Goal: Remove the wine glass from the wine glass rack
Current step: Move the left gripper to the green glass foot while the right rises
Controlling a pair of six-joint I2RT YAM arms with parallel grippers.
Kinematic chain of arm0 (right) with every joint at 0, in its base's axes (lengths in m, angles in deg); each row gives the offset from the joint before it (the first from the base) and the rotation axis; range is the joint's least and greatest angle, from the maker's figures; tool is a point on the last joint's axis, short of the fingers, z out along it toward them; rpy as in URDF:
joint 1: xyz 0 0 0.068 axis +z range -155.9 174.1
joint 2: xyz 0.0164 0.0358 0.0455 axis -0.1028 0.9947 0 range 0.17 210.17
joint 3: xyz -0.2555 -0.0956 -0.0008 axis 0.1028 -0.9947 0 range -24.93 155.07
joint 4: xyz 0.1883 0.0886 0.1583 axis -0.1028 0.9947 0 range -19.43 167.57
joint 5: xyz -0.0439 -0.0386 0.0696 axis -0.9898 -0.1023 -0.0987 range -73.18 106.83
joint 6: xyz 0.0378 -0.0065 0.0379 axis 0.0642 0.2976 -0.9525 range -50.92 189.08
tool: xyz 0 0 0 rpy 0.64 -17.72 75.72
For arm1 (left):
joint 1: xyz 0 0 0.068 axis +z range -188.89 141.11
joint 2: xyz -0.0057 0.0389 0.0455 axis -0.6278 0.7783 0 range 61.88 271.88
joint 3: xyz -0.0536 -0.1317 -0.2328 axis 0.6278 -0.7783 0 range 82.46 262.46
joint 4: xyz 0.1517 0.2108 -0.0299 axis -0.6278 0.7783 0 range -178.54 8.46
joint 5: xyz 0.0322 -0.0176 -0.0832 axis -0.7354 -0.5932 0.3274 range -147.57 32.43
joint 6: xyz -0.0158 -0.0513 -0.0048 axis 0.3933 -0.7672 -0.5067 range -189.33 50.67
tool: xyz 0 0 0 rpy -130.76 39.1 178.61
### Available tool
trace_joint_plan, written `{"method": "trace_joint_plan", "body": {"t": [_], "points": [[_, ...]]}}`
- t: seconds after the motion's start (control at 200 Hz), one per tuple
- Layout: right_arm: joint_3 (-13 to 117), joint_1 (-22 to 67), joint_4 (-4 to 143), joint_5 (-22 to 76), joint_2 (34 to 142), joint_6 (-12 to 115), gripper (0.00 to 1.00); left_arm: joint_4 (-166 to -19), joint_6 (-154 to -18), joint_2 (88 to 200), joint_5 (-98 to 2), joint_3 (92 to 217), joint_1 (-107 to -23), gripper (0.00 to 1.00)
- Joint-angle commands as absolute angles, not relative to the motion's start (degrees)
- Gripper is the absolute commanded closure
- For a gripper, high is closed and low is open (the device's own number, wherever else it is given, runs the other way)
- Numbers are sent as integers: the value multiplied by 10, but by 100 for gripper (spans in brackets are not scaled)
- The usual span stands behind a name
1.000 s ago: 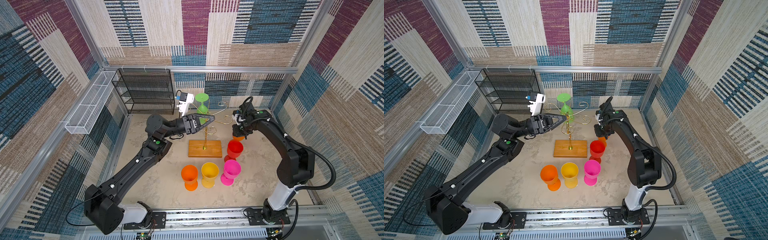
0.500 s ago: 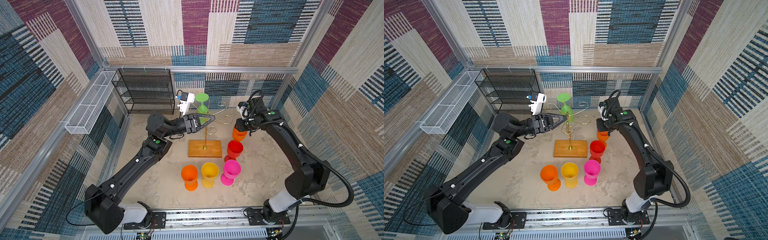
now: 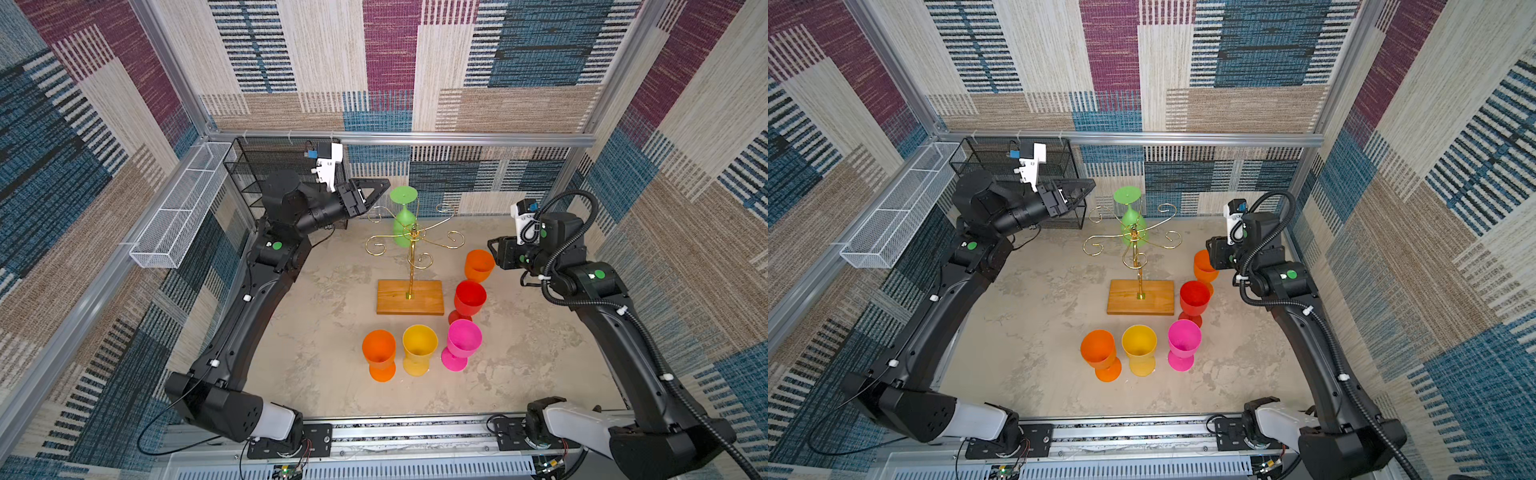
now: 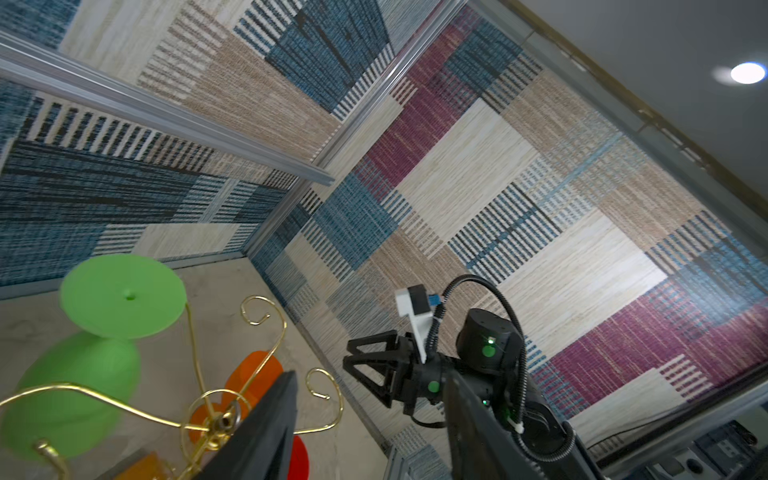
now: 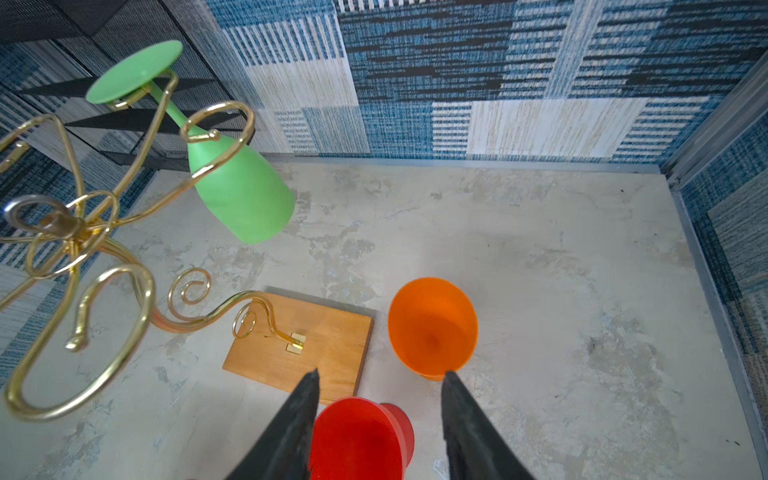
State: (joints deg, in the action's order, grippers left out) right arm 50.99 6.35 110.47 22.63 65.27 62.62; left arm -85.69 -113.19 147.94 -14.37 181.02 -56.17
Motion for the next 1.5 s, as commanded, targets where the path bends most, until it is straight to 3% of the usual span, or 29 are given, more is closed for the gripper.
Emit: {"method": "trace_joint_plan", "body": {"t": [0.0, 0.15, 0.446, 1.212, 1.497], "points": [[483, 63, 1035, 228, 627, 607, 48, -715, -1011, 1541, -143, 1894, -550, 42], [471, 63, 1041, 226, 615, 606, 48, -662, -992, 1657, -73, 2024, -521, 42], [462, 63, 1042, 228, 598, 603, 48, -547, -962, 1829, -44, 2221, -503, 42], [452, 63, 1031, 235, 611, 608, 48, -583, -976, 1872, -16, 2200, -518, 43], [445, 63, 1029, 232, 610, 610, 48, -592, -990, 1883, 1, 2204, -520, 48]]}}
